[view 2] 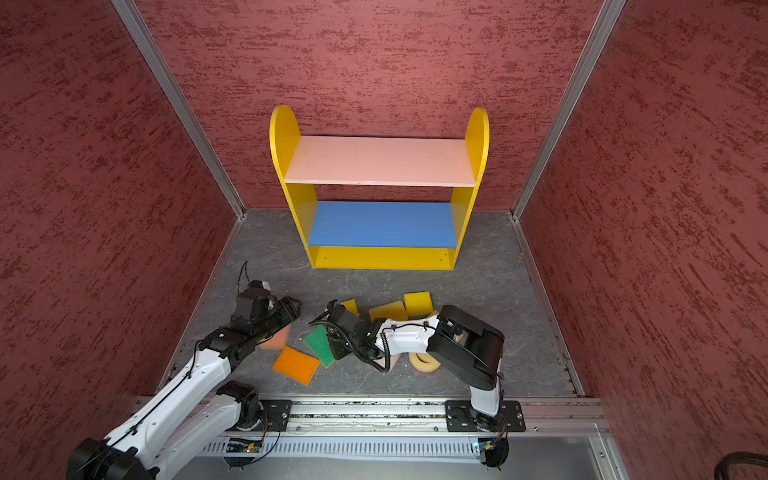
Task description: Place and organize the cleaning sponges onto the shelf
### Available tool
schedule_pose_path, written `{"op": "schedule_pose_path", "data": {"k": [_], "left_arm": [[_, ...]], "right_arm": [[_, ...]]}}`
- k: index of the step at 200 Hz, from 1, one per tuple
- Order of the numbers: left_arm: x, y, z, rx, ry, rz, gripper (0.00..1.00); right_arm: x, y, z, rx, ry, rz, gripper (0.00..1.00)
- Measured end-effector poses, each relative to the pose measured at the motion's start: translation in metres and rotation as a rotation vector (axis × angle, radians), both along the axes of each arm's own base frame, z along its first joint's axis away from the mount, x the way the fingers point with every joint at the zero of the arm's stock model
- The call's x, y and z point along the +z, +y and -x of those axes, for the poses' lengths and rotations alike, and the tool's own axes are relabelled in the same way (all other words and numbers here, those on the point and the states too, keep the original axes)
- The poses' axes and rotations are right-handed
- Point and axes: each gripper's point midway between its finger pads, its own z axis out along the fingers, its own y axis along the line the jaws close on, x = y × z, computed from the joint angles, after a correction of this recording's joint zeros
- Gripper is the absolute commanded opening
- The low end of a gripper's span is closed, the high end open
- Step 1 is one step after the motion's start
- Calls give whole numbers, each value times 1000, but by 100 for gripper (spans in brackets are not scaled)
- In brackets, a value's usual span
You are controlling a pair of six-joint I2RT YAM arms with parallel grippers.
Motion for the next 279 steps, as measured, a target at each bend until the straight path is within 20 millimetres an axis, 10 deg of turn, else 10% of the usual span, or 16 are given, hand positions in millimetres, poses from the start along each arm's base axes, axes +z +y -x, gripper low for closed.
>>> {"op": "schedule_pose_path", "data": {"k": [45,110,162,208,279], "left_arm": [[-4,-8,-3,-51,17,6,70],[12,-16,-12,-96,-27,21,72],[8,-32,-21,-146,-15,42,76],[-12,-81,-28,-288,57,-4,78],[-45,-129,-44,-379,167,-97,66]], "right_arm": [[9,-6,-8,-46,-28,6,0],[79,-14,-32,-111,-113,-98,0],[142,-80,-78,-322,-204,-185,0],[144,-155,-101,-526,-209,-177,0],[128,-172,-94,-567,-173,-157,0]]}}
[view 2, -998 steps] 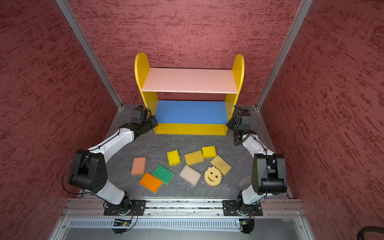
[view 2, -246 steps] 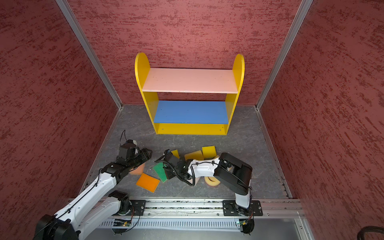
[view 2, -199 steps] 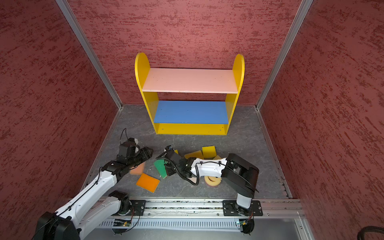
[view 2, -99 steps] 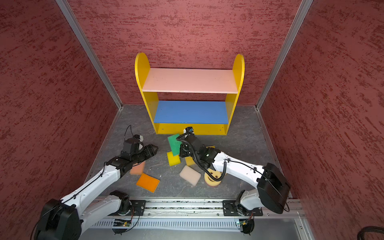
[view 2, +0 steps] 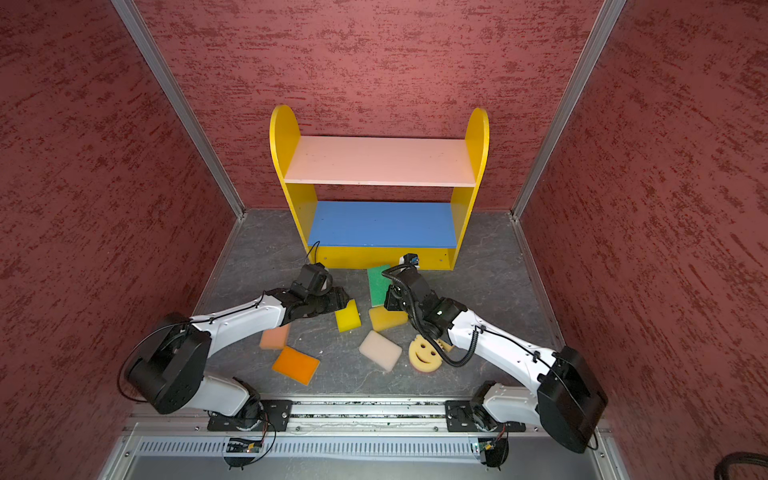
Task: Place and organize the cleaning sponges onto the shelf
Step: 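Lift the green scrub sponge with the right gripper toward the shelf's lower tier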
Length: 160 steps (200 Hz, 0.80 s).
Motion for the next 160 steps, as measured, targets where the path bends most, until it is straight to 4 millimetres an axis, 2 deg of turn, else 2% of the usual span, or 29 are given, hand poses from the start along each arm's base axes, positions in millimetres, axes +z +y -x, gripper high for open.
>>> {"op": "schedule_pose_path", "data": {"k": [20,46,68,85,108,124,137,160], "left_arm": [[-11,-9,4,-21,27,-17,52],[-27,-14,3,-32,66,-46,34],[-31,-16,1,-20,79,-49,23],[-32,-15,0,-19,79,-54,17],[-31,-11,-1,-7,75,-63,15],[-24,1,-5,23,67,-72,15],[-14,18,-11,68,49,-65,15],[5,68,-20,199,5,-49,19]], "right_arm": [[-9,-4,3,-7,20,10,0],[-9,-4,1,-13,18,5,0],[-11,-6,0,-18,24,8,0],[-14,-6,-2,-20,29,12,0],[-17,-4,-3,-17,35,9,0],[-20,-2,-4,-10,43,6,0],[-25,2,-4,0,58,3,0],[-38,9,-5,16,89,-1,0]]}}
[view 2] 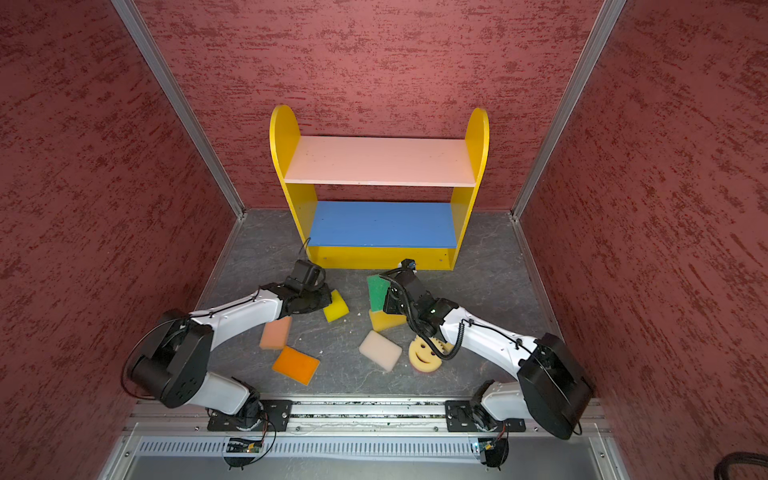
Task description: Place and organize the cleaning sponges onto the shelf
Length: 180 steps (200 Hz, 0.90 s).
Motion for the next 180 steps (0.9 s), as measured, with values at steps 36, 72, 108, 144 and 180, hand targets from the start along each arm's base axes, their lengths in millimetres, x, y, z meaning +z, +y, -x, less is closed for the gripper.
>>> {"op": "schedule_pose_path", "data": {"k": [36,72,108,144,180], "left_arm": [[-2,91,10,251,-2,-11,20],[-21,147,31,431,54,1,34],[-23,168,34,500,56,35,57],[-7,162,39,492,-35,81,80],[24,153,38,451,-147,102,82]], "right_arm": [[-15,22,-11,15,44,-36,0],[-23,39,-22,-4,52,-99,0],[-10,67,-41,9,7,-148,0],[-5,98,-61,27,-43,-192,0],[-26,121,-80,33,-54,-173,0]]}}
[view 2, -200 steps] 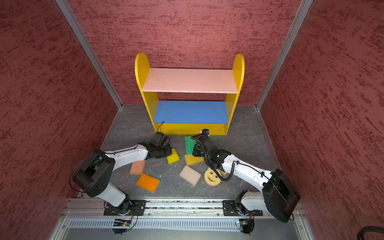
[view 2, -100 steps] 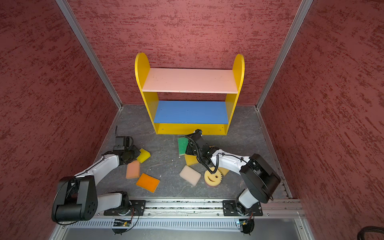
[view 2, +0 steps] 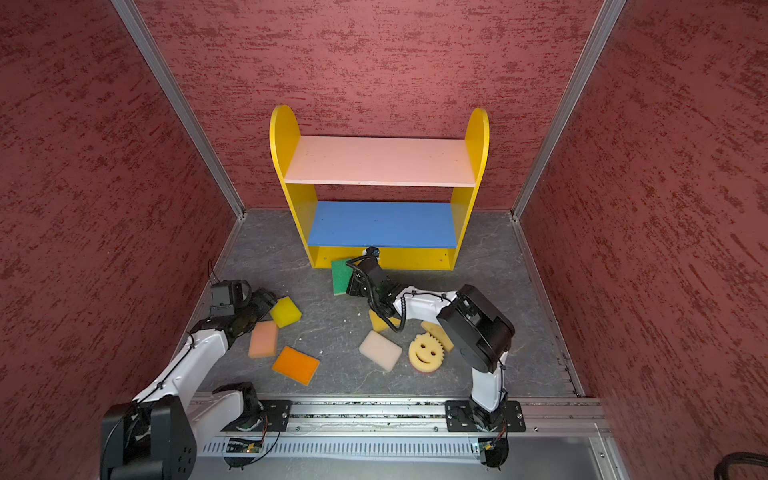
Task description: Place and organize the cleaning sponges onto the shelf
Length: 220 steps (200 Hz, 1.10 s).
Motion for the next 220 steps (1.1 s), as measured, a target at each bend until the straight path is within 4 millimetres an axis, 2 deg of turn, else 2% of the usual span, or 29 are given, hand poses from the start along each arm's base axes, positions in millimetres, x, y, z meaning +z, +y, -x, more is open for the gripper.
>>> {"op": "schedule_pose_path", "data": {"k": [40,63,84,102,128,192,220], "left_arm": [[23,-10,1,-35,-70,5,73],[23,-35,0,-103,-72,24,49],[19,-65,0,-200,-51,18,40],[20,-83,-3,-255,-41,11,39],[26,-93,-10,-277,-53,1,38],[32,-99,-13,-285,-72,-11,38],[31,-98,-12,-283,-68,-14,39]], "right_arm": [[-7,20,-22,1,-37,11,0],[-5,23,-33,-21,-69,10,0],[-6,22,-41,-54,-94,10,0],[-12,20,-47,-84,-108,19,0],[-21,17,-59,-123,-121,36,0],[-8,22,-99,-192,-185,6,0],[-9,22,-108,-212,-195,6,0]]}}
